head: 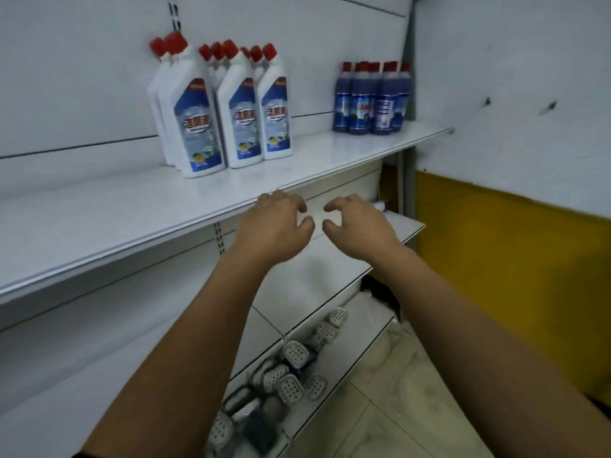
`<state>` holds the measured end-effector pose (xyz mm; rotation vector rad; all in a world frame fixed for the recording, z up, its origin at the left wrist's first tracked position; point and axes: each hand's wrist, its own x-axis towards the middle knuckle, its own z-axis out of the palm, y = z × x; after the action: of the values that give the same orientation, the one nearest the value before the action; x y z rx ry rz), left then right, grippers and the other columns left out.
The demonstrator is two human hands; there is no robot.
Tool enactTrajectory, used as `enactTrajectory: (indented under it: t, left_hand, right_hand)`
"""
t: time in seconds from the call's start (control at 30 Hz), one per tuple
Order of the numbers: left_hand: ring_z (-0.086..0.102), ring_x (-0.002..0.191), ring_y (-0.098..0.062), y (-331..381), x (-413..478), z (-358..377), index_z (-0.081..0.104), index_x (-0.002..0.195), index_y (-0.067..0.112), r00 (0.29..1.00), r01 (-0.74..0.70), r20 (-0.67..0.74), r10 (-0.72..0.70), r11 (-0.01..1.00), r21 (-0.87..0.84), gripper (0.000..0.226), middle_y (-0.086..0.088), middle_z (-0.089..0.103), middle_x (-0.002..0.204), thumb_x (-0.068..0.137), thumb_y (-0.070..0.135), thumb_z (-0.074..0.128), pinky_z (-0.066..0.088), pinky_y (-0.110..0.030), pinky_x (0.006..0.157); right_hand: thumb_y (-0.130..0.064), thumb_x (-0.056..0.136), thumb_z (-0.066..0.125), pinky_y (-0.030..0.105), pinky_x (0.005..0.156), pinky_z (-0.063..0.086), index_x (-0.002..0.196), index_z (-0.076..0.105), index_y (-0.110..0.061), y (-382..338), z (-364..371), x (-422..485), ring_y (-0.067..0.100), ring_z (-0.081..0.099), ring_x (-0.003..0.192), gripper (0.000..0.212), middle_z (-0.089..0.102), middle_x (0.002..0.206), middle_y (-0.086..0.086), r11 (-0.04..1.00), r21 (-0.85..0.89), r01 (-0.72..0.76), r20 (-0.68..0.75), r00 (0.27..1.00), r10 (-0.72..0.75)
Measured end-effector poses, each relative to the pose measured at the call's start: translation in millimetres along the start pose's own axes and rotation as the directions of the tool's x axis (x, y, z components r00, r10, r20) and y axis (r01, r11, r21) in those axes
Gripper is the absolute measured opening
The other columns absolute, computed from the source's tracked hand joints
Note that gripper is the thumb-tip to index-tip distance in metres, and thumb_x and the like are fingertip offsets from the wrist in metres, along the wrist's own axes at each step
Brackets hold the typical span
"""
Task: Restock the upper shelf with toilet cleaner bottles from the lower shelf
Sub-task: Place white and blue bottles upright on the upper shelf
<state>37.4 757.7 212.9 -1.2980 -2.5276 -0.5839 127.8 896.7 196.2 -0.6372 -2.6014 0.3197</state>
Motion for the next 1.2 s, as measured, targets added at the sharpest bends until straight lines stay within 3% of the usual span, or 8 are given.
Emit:
enactTrajectory:
  t: [0.23,0.4,0.6,0.77,0.93,1.2]
  left_hand:
    - [0.055,0.113,-0.030,69,105,106,0.059,0.128,0.023,0.988,-0.062,0.144,0.062,0.998,-0.007,0.043,-0.009,0.059,0.126,0.092,0.045,0.049,0.049,-0.042,0.091]
    - [0.058,0.107,-0.027,116,188,179,0.061,0.127,0.021,0.968,-0.068,0.232,0.091,0.992,-0.104,0.041,-0.006,0.064,0.121,0.093,0.041,0.050,0.047,-0.033,0.083]
    - [0.059,0.108,-0.026,162,283,252,0.061,0.126,0.021,0.950,-0.040,0.297,0.094,0.982,-0.183,0.042,-0.006,0.065,0.123,0.090,0.041,0.054,0.050,-0.037,0.090]
    - [0.058,0.114,-0.029,184,338,310,0.059,0.132,0.025,0.930,-0.011,0.360,0.067,0.988,-0.155,0.052,-0.012,0.060,0.131,0.088,0.051,0.051,0.050,-0.039,0.095]
    - [0.056,0.120,-0.028,193,386,363,0.058,0.134,0.020,0.925,0.075,0.379,-0.031,0.992,-0.102,0.046,-0.009,0.059,0.135,0.095,0.044,0.053,0.045,-0.036,0.100]
    - [0.057,0.116,-0.028,215,436,440,0.061,0.120,0.020,0.866,0.378,0.383,-0.321,0.922,-0.081,0.038,-0.007,0.060,0.130,0.092,0.044,0.053,0.048,-0.039,0.096]
  right_hand:
    - [-0.039,0.093,0.053,0.039,0.093,0.050,0.134,0.055,-0.022,145,-11,20,0.026,0.057,0.115,0.045,0.059,0.132,0.007,0.966,-0.071,-0.248,0.009,0.968,0.249]
    - [-0.041,0.091,0.053,0.039,0.089,0.052,0.135,0.054,-0.023,239,-9,63,0.027,0.059,0.112,0.048,0.061,0.130,0.007,0.930,-0.121,-0.347,0.053,0.933,0.356]
    - [-0.045,0.092,0.052,0.040,0.089,0.052,0.136,0.052,-0.025,336,-10,123,0.026,0.059,0.113,0.049,0.061,0.130,0.005,0.896,-0.129,-0.424,0.018,0.903,0.430]
    - [-0.044,0.093,0.053,0.039,0.088,0.053,0.137,0.052,-0.023,403,2,167,0.025,0.059,0.113,0.048,0.061,0.129,0.005,0.901,-0.113,-0.420,0.059,0.902,0.428]
    - [-0.042,0.095,0.054,0.033,0.082,0.051,0.135,0.053,-0.022,471,25,224,0.022,0.060,0.107,0.045,0.063,0.124,0.003,0.921,-0.078,-0.381,0.140,0.911,0.388]
    - [-0.037,0.096,0.052,0.028,0.075,0.044,0.127,0.055,-0.022,583,66,316,0.016,0.057,0.093,0.035,0.059,0.102,-0.003,0.970,0.027,-0.243,0.353,0.910,0.218]
